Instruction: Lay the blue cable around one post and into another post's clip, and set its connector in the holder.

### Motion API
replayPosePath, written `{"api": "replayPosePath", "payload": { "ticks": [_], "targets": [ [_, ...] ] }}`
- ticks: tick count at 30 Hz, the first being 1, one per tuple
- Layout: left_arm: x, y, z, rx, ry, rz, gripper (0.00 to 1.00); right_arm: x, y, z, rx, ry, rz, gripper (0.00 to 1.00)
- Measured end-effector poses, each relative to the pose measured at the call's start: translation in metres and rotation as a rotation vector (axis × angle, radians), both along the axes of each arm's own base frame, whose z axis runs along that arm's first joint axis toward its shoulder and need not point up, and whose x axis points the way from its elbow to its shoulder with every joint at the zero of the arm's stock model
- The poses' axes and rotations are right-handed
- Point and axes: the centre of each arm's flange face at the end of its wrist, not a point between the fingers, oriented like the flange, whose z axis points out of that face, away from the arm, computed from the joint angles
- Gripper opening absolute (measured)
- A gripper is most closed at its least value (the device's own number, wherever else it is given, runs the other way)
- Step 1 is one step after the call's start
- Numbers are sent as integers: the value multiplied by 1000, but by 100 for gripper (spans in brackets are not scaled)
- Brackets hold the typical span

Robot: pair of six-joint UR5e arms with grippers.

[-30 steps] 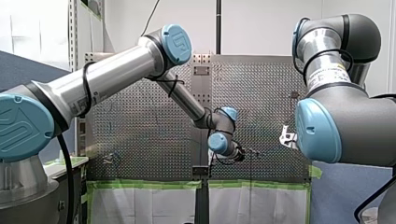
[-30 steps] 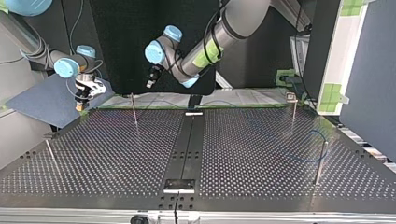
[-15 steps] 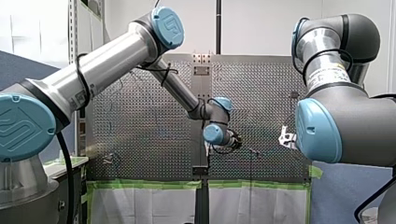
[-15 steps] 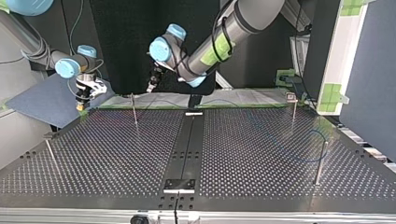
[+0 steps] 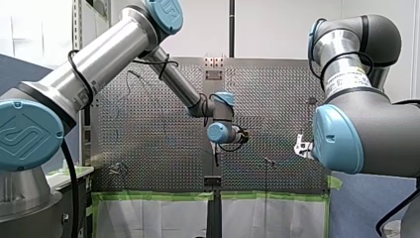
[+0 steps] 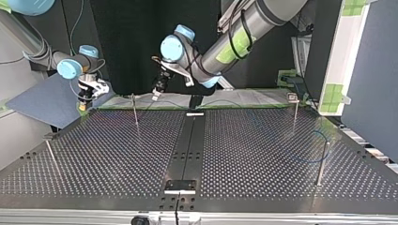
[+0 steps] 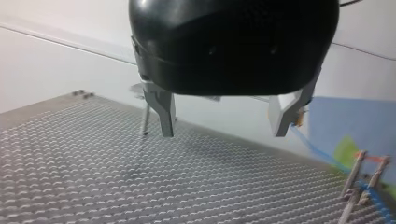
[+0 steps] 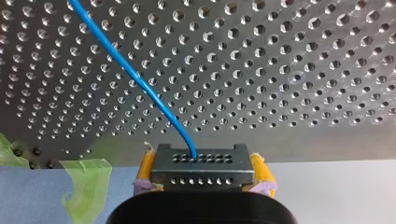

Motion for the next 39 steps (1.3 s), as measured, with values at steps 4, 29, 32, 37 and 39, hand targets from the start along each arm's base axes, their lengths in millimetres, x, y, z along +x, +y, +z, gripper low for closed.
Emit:
{"api": "replayPosePath", "payload": {
  "ticks": [4,29,32,37,39],
  "targets": [
    [7,17,14,-30,-24,26,100,1,0,0,-1,-3,2,0],
    [-11,72,81,-188,-160,135,100,10,2,0,-4,-5,20,0],
    [-15,80,90,-203,-184,145,100,10,2,0,-3,-6,21,0],
    [-19,93,102,-229,-216,159,100,11,2,0,-3,-6,21,0],
    [-20,99,107,-241,-229,166,100,11,2,0,-3,-6,22,0]
  ]
}}
